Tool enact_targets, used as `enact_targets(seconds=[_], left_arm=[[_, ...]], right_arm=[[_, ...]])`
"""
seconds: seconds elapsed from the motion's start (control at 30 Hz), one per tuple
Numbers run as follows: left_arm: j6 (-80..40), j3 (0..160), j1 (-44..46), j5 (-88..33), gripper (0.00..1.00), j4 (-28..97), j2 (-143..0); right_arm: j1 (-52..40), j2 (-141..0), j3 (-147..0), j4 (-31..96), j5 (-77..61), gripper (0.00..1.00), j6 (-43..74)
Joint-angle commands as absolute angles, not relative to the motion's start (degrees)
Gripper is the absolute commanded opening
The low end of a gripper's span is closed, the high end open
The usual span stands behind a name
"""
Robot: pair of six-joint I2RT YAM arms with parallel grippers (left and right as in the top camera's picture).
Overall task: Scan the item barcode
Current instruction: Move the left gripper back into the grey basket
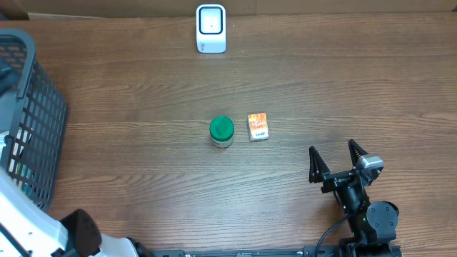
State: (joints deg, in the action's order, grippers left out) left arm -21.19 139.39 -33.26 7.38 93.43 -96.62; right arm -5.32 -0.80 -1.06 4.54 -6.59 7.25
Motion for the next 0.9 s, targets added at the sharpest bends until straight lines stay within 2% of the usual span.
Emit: enact_targets(seconds=[0.0, 0.23, 0.47, 0.87], left_arm=[[-24.69, 135.31, -41.69, 4.4, 1.0, 90.94, -98.85], [-23.14, 123.61, -47.35, 7.44, 1.0, 84.95, -100.18], [-7.84, 109.47, -47.62, 11.57, 1.0, 77.36, -104.22], [3.9, 107.24, -47.62, 13.5, 1.0, 73.73, -114.59]], right_arm=[[-5.41, -0.3, -0.47, 4.29, -6.04, 1.0, 7.09], [-5.41, -0.3, -0.47, 4.29, -6.04, 1.0, 7.09], [-5.41, -0.3, -0.47, 4.27, -6.04, 1.0, 7.09], [-5.41, -0.3, -0.47, 4.29, -6.04, 1.0, 7.09]])
